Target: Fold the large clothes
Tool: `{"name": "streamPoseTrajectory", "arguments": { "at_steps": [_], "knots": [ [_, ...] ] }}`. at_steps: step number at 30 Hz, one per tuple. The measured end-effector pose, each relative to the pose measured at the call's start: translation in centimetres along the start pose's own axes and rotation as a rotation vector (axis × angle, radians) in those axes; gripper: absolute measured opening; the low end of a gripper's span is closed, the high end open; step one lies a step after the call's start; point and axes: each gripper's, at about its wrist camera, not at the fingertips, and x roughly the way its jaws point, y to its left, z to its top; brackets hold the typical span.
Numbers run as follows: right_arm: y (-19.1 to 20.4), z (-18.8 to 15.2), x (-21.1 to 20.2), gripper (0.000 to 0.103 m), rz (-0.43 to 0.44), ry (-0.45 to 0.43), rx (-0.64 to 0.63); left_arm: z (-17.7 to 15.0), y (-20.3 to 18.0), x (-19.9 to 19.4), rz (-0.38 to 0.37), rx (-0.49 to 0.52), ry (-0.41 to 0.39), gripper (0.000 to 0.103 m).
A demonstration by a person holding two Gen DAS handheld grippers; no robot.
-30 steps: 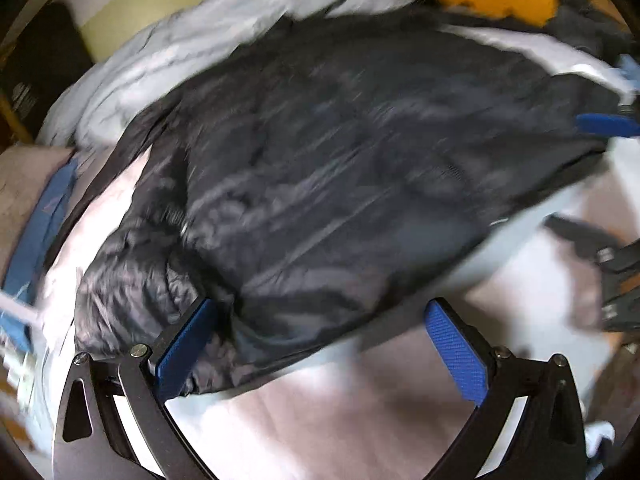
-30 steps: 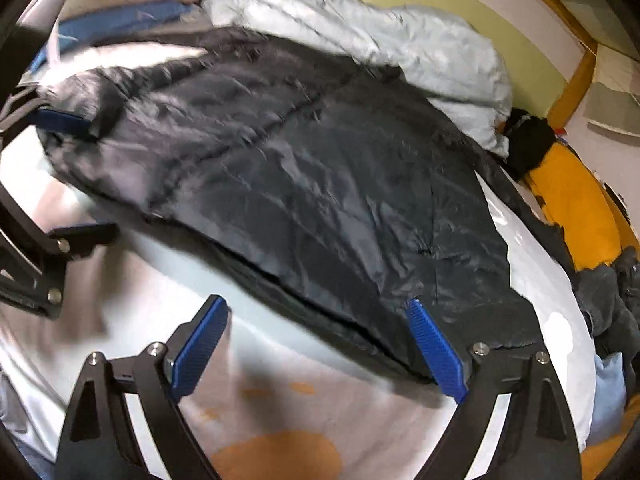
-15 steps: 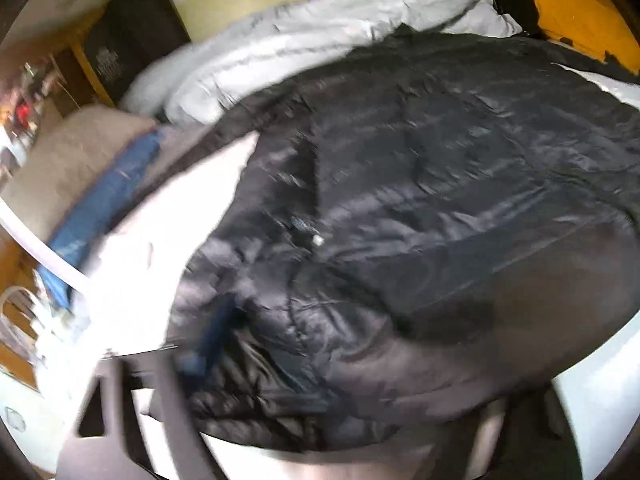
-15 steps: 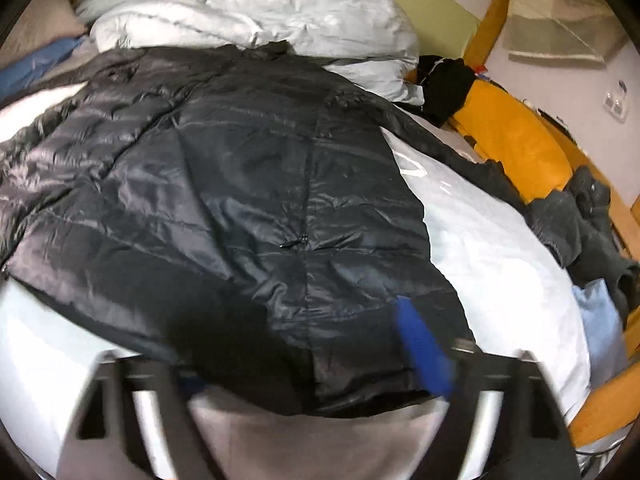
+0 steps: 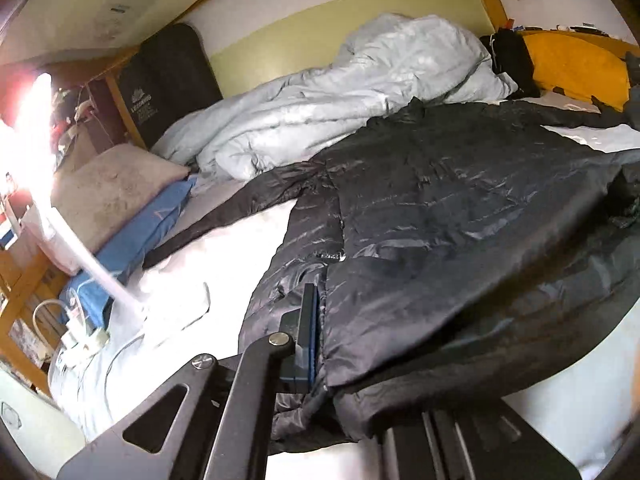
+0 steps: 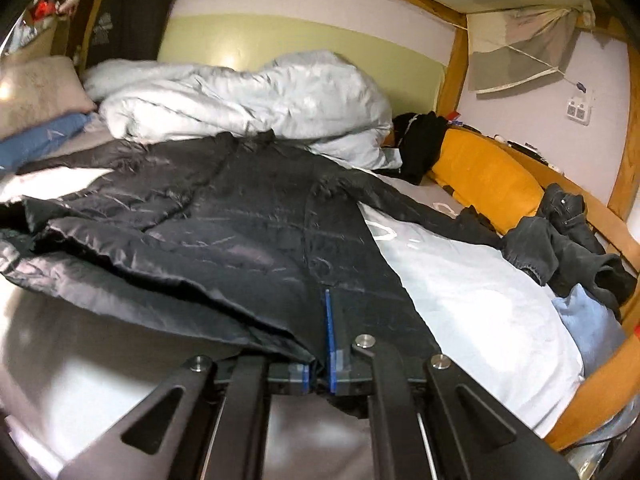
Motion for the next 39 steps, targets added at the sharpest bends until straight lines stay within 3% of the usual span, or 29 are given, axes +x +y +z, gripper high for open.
{"name": "streamPoseTrajectory", "arguments": {
  "at_steps": [5, 9, 13, 15, 18, 20, 21, 25, 27, 28, 29, 34, 39],
  "knots": [
    [0.4, -0.5, -2.3, 0.005, 0.037, 0.025, -0.059, -0.7, 0.9, -2.0, -0.043, 0.040, 0.058, 0.006],
    [-0.3, 1.1, -1.7, 0.008, 0.044, 0.033, -0.071, 1.0, 1.0, -1.9, -0.061, 0.051, 0.088, 0.011],
    [-0.7, 4.2, 1.1, 0.022, 0.009, 0.016, -0.045, 4.3, 1.2, 1.2, -0.030, 0.049, 0.074, 0.014],
    [-0.8, 5.7, 3.4, 0.028, -0.002, 0.032, -0.039, 6.0, 1.2, 4.1, -0.027, 0.031, 0.104, 0.018],
    [-1.1, 7.2, 7.9, 0.035, -0.005, 0.078, -0.014, 7.3, 0.8, 8.3, -0.035, 0.024, 0.121, 0.036],
    [-1.1, 7.0, 10.2, 0.043, -0.001, 0.111, -0.001, 7.6, 0.5, 10.9, -0.006, 0.029, 0.139, 0.068],
    [-1.2, 6.7, 11.7, 0.046, 0.001, 0.132, 0.010, 7.5, 0.5, 12.0, 0.011, 0.019, 0.151, 0.072],
    [-2.2, 5.6, 13.9, 0.068, -0.022, 0.179, 0.050, 6.5, 0.9, 13.8, -0.001, 0.000, 0.159, 0.082],
    [-3.1, 6.0, 13.3, 0.081, -0.016, 0.131, 0.080, 6.5, 1.2, 14.1, -0.004, -0.006, 0.158, 0.086],
    [-3.6, 6.3, 12.8, 0.093, -0.016, 0.102, 0.093, 6.5, 1.6, 14.0, -0.008, -0.022, 0.148, 0.091],
    [-4.1, 6.6, 12.4, 0.098, -0.019, 0.071, 0.110, 6.5, 2.0, 13.8, -0.015, -0.042, 0.136, 0.096],
    [-6.1, 7.5, 10.4, 0.102, 0.072, 0.033, 0.217, 7.0, 3.4, 11.2, -0.144, -0.124, 0.052, 0.102],
    [-6.7, 7.1, 8.3, 0.102, 0.137, 0.038, 0.247, 6.5, 2.1, 9.0, -0.190, -0.077, 0.018, 0.103]
  ]
}}
